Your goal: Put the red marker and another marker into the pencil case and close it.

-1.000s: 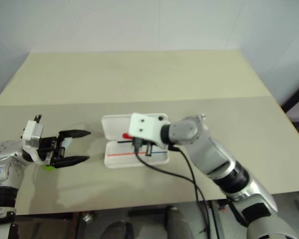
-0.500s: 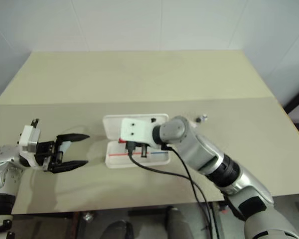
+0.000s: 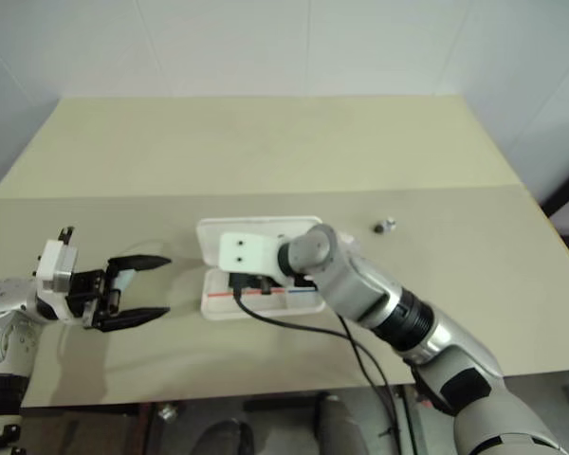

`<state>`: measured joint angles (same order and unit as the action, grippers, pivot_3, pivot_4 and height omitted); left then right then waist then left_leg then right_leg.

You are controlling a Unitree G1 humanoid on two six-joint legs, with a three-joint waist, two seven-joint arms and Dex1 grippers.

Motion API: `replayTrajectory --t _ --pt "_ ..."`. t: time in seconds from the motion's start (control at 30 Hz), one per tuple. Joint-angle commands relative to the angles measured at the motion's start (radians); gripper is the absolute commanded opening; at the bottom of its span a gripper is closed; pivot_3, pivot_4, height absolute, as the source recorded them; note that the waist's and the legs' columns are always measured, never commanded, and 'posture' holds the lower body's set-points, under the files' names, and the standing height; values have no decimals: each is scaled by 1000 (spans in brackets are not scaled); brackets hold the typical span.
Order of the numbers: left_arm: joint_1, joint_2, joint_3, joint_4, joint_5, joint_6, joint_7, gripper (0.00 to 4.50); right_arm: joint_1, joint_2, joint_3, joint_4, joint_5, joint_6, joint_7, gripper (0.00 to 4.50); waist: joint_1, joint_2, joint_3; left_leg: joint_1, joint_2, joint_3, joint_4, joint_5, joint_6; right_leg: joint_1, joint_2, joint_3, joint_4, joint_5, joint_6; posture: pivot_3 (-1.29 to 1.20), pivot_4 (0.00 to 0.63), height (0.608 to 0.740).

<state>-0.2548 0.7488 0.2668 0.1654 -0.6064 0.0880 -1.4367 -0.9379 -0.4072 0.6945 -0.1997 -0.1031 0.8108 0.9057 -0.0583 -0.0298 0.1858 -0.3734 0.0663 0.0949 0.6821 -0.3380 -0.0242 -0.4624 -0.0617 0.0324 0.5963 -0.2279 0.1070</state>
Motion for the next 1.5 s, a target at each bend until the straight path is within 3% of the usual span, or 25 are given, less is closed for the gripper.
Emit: replayTrajectory --t 0.03,0.1,0.13,0.47,0.67,0.87,1.03,1.1,1.23,1.5 --pt "7 -2 29 -38 -27 0 8 4500 -18 -5 -12 -11 -20 -9 5 3711 0 0 0 0 0 0 0 0 0 0 0 0 0 0 0 0 150 740" --pt "14 -4 30 -53 -31 3 16 4500 -13 -15 -29 -34 -10 2 15 4420 1 0 0 0 0 0 0 0 0 0 0 0 0 0 0 0 150 740" --pt "18 -7 31 -65 -34 6 22 4500 -8 -23 -42 -50 -3 10 22 4470 1 0 0 0 0 0 0 0 0 0 0 0 0 0 0 0 150 740" --pt "88 -25 58 -212 -65 43 128 4500 54 -108 -225 -207 138 110 74 4470 4 0 0 0 0 0 0 0 0 0 0 0 0 0 0 0 150 740" --pt "202 -39 111 -345 -59 88 270 4500 171 -268 -414 -343 335 134 193 4470 6 0 0 -1 0 0 -1 -2 0 0 0 0 -3 0 0 0 150 740" --pt "290 -70 151 -454 -10 142 496 4500 288 -271 -623 -367 523 -27 240 4470 6 -1 0 2 0 0 -1 -2 0 1 0 1 -5 0 0 0 150 740" --pt "315 -79 168 -500 26 191 651 4500 366 -290 -688 -353 582 -115 241 4470 6 -1 -1 4 0 -1 -1 -1 -1 3 0 1 -4 1 1 0 150 740" --pt "328 -77 185 -520 53 229 730 4500 417 -300 -724 -333 597 -182 262 4470 7 -1 -1 4 0 -1 -1 -1 -1 3 0 1 -4 1 1 0 150 740" --pt "332 -93 247 -565 131 538 1071 4500 490 -332 -747 -264 567 -264 249 4470 4 -1 -1 4 0 -1 -1 -1 -1 3 0 1 -4 1 2 0 150 740" --pt "317 -63 248 -586 120 737 1133 4500 496 -358 -726 -245 566 -303 219 4470 7 -2 -1 5 0 -1 -1 0 -2 3 0 2 -3 1 2 0 150 740"
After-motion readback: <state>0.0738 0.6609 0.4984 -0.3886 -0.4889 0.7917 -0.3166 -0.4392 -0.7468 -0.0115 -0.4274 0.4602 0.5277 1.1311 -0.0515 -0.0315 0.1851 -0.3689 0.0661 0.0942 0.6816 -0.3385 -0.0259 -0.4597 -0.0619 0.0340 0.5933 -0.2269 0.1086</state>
